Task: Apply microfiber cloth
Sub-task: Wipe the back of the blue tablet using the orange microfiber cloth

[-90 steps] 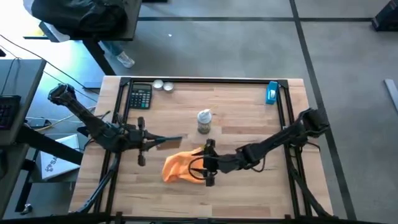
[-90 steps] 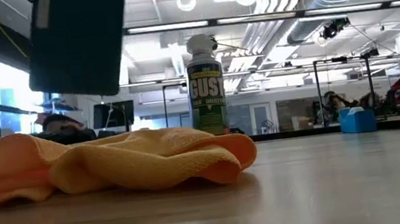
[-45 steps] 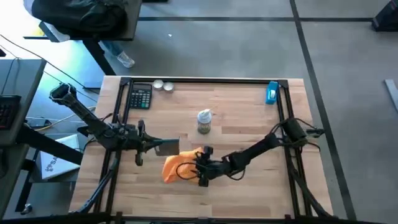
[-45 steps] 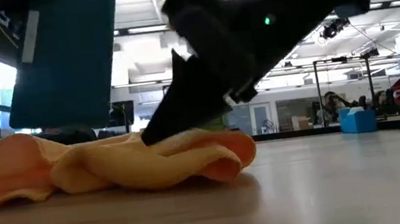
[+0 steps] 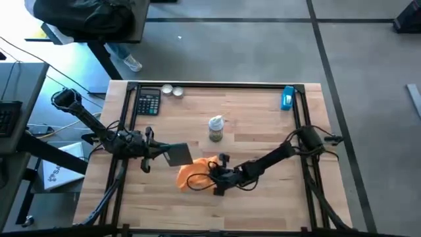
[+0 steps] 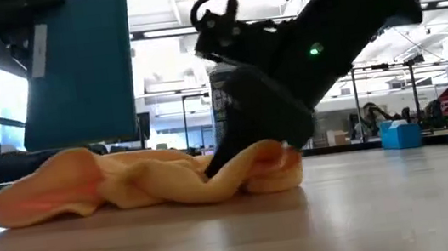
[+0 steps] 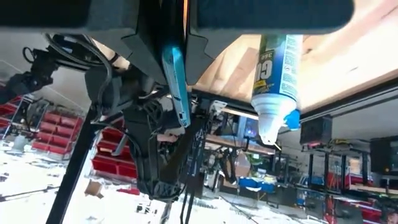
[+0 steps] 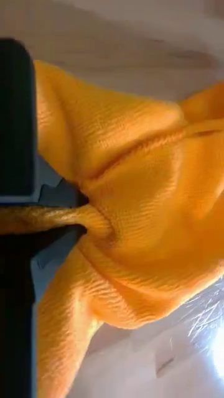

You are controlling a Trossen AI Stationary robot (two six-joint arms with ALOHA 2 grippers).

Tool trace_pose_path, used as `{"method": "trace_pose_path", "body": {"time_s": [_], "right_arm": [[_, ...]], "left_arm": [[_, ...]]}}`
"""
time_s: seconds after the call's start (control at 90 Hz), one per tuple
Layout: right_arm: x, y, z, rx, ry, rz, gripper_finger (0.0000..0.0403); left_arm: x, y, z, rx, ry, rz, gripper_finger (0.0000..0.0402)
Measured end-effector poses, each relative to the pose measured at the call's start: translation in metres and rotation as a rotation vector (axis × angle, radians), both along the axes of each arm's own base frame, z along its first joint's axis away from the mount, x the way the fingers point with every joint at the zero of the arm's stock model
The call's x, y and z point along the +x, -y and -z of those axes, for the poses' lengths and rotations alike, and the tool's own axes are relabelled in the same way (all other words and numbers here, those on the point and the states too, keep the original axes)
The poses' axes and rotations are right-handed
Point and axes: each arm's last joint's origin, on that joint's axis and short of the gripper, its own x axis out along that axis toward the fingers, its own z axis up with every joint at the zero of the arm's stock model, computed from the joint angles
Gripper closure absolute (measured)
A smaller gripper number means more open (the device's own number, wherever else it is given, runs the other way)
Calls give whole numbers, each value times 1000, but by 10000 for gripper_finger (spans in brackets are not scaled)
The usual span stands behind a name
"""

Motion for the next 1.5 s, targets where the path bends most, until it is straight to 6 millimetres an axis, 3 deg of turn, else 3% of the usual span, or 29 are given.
{"method": "trace_pose_path", "body": {"time_s": [0.222, 0.344, 0.511, 0.767, 1.089, 1.322, 1.5], "right_arm": [[18, -13, -94, -184, 216, -76, 401], [32, -10, -125, -397, 248, -71, 402], [45, 1, -159, -545, 288, -69, 403], [53, 10, -173, -720, 253, -170, 403], [55, 7, -180, -968, 220, -355, 403], [50, -6, -174, -832, 245, -443, 403], [44, -22, -153, -708, 183, -524, 403]], "left_arm": [[1, 1, 1, -28, -1, -3, 389], [3, 2, 1, -47, 7, -4, 389], [6, 4, -3, -81, 50, 6, 389], [18, 12, -14, -112, 46, -8, 389], [29, 18, -23, -154, 59, 82, 389], [28, 21, -23, -128, 57, 193, 389], [25, 21, -28, -136, 93, 229, 389]]}}
